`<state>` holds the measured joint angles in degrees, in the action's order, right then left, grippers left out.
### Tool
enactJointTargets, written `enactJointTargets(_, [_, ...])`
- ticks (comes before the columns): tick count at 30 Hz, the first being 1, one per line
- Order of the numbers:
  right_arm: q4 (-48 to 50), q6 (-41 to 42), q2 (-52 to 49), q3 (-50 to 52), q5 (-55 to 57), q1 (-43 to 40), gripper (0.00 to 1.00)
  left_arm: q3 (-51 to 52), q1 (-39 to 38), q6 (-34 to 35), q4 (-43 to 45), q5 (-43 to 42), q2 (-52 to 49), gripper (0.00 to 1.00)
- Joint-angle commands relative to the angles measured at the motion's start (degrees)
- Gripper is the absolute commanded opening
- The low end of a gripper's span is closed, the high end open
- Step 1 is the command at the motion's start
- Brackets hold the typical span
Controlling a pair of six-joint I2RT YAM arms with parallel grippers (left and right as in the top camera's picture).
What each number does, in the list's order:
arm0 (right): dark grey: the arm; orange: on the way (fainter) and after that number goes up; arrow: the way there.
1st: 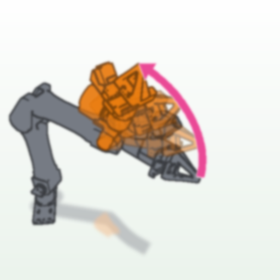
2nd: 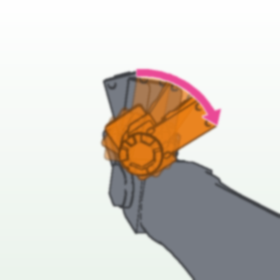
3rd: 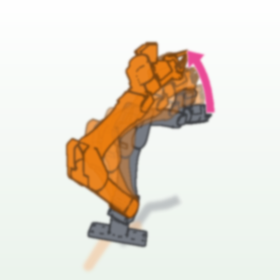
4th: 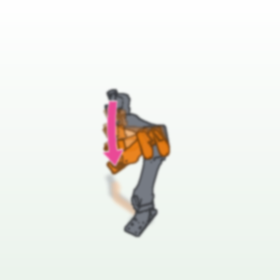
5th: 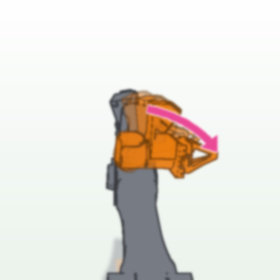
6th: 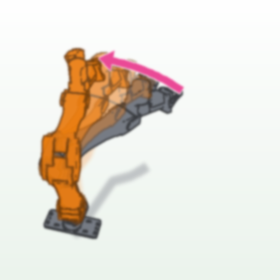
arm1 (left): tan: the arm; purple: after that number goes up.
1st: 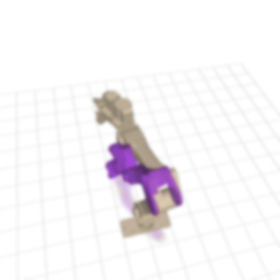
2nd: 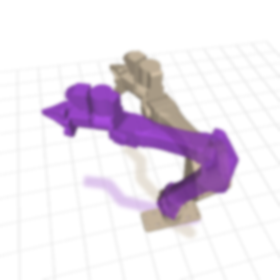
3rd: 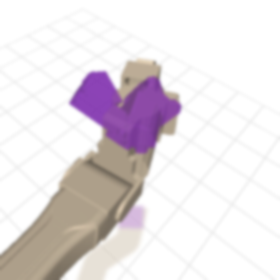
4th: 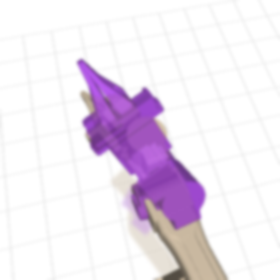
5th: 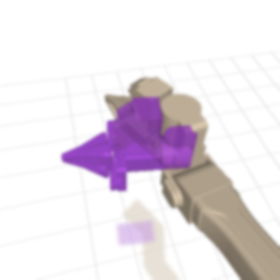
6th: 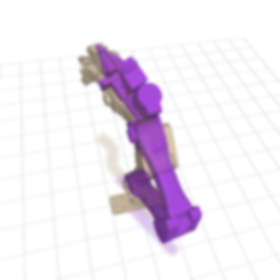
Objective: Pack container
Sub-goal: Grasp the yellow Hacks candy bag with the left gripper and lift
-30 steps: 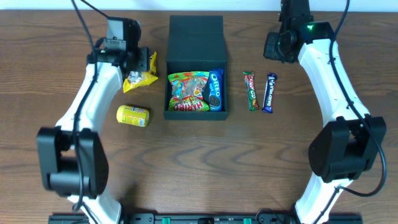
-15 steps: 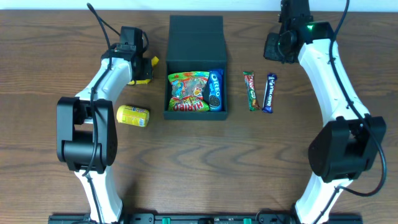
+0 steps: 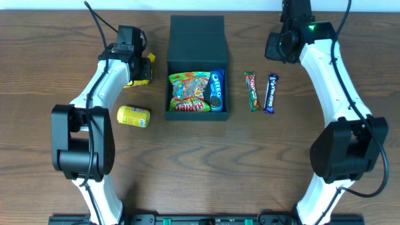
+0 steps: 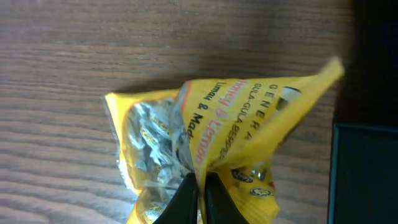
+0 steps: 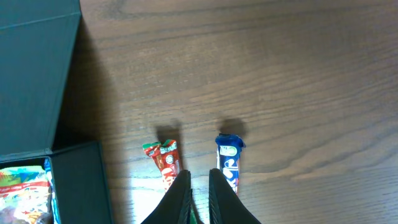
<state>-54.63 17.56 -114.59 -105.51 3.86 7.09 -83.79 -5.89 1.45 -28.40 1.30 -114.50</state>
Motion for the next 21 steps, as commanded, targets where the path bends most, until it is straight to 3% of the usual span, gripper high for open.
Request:
enactJointTargets(1, [0.0,0.6,0.1,0.2,0.5,0.0,0.11,0.3,-0.1,-1.5,-0.2,1.2,3.1,0.06])
enactJointTargets(11, [-1.2,0.6,0.1,0.2,0.4,0.0,0.11,0.4,0.0,-1.0,-0.8,-0.7,3.8,0.06])
enactJointTargets(13, [-1.3,0.6,0.1,0.2,0.4,0.0,0.11,0.4,0.0,0.0,-0.9,-0.6,3.8,0.64])
enactJointTargets(14, [-1.4,0.6,0.1,0.2,0.4,0.0,0.11,0.4,0.2,2.6,-0.9,-0.2,3.8,0.73])
enactJointTargets(16, [-1.4,0.6,0.1,0.2,0.4,0.0,0.11,0.4,0.7,13.5,-1.6,-0.2,3.8,0.77])
enactJointTargets(18, [-1.6,0.6,0.1,0.2,0.4,0.0,0.11,0.4,1.5,29.0,-3.8,-0.3,3.8,0.82])
enactJointTargets(19, [-1.6,0.6,0.1,0.2,0.3,0.0,0.11,0.4,2.0,39.0,-5.3,-0.3,3.8,0.97])
enactJointTargets(21, [-1.7,0.6,0.1,0.2,0.3,0.0,0.11,0.4,2.7,50.5,-6.5,-0.3,3.8,0.95])
